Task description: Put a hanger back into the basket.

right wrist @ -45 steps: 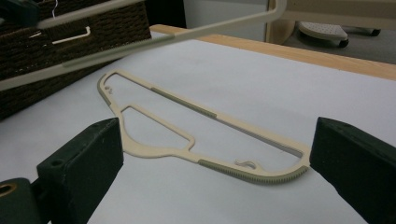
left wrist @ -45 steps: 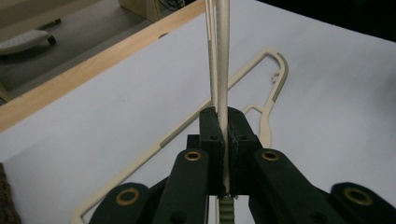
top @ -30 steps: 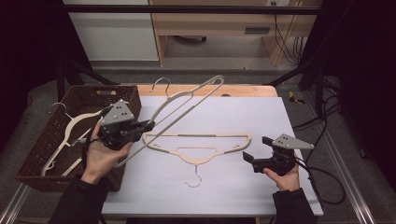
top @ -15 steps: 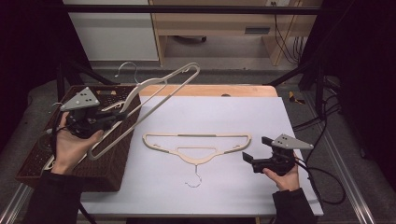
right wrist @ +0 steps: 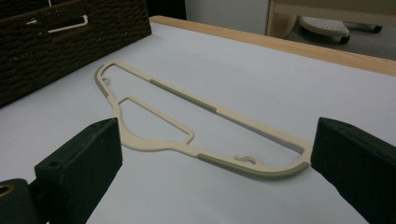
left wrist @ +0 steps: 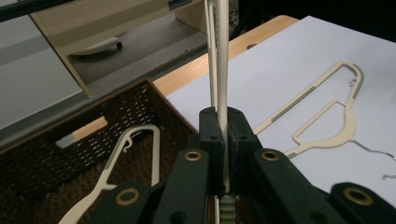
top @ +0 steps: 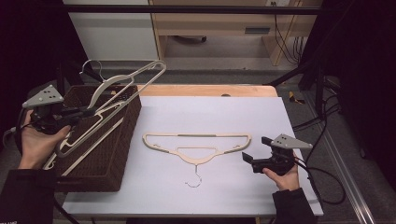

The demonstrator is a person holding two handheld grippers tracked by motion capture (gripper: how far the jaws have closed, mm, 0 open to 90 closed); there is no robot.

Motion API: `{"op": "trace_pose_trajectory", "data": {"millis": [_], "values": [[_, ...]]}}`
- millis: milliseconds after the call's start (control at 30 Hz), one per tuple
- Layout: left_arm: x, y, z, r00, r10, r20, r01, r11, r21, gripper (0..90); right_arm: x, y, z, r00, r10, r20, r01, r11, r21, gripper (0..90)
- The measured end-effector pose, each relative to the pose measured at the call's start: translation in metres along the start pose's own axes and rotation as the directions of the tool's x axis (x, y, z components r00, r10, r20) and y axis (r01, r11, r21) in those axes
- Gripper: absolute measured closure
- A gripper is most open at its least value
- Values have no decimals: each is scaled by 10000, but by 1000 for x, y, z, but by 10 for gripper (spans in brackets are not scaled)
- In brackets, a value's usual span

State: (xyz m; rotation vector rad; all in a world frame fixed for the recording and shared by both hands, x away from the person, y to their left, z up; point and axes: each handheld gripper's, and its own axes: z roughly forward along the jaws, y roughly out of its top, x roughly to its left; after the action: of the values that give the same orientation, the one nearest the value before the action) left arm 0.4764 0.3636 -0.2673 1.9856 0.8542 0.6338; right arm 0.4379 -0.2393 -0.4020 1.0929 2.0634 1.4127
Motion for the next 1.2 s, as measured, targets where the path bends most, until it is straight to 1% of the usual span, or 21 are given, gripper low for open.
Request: {"op": "trace_pose_trajectory", "data": {"millis": [100,133,167,300,367,433,600,633,767,800,833,867,900,1033,1133,1167,1200], "values": [[9,-8,-2,9999,-108,-63,109,9998,154,870,-1,0,-1,10000,-77,-24,77,10000,-20,25],[12,-11,-2,9997,-218,-64,219,9996,149,870,-1,0,-1,10000,-86,-21,86,10000,-14,25],[15,-13,-2,9998,-171,-64,172,9997,187,869,-1,0,-1,10000,-78,-14,78,10000,-6,25],[24,-24,-4,9993,-353,-110,356,9992,208,870,0,0,0,10000,-5,-42,6,10000,36,25],[29,-29,-4,9989,-460,-110,463,9986,272,869,0,0,1,10000,-66,1,66,10000,50,24],[35,-34,-5,9988,-475,-152,482,9978,460,869,0,0,1,10000,-62,0,62,9999,80,24],[46,-46,-8,9970,-746,-226,758,9953,608,869,0,0,1,10000,-54,21,54,9999,85,24],[48,-48,-9,9970,-729,-269,745,9949,673,869,0,0,1,10000,-54,21,54,9999,85,24],[53,-56,-11,9959,-845,-325,868,9934,750,869,0,0,2,10000,-75,-5,75,9999,106,24],[54,-58,-12,9962,-802,-349,829,9931,831,869,0,-1,2,10000,-84,1,84,9999,126,24],[54,-59,-12,9956,-864,-369,892,9927,806,869,0,-1,2,10000,-84,1,84,9999,126,24],[56,-62,-13,9958,-844,-364,872,9926,841,869,0,-1,2,10000,-79,1,79,9999,129,24],[56,-64,-13,9950,-927,-363,952,9926,758,869,0,0,2,10000,-88,2,88,9999,117,24],[60,-70,-17,9941,-1026,-355,1049,9921,684,869,0,0,1,10000,-66,23,66,9999,80,24],[62,-74,-20,9932,-1110,-358,1132,9913,673,869,0,0,1,10000,-66,11,65,9999,96,24],[62,-75,-21,9933,-1082,-410,1111,9910,750,869,0,0,1,10000,-48,1,48,9999,104,24],[62,-76,-20,9922,-1161,-463,1195,9898,773,869,0,0,2,10000,-79,-22,79,9999,123,24]]}}
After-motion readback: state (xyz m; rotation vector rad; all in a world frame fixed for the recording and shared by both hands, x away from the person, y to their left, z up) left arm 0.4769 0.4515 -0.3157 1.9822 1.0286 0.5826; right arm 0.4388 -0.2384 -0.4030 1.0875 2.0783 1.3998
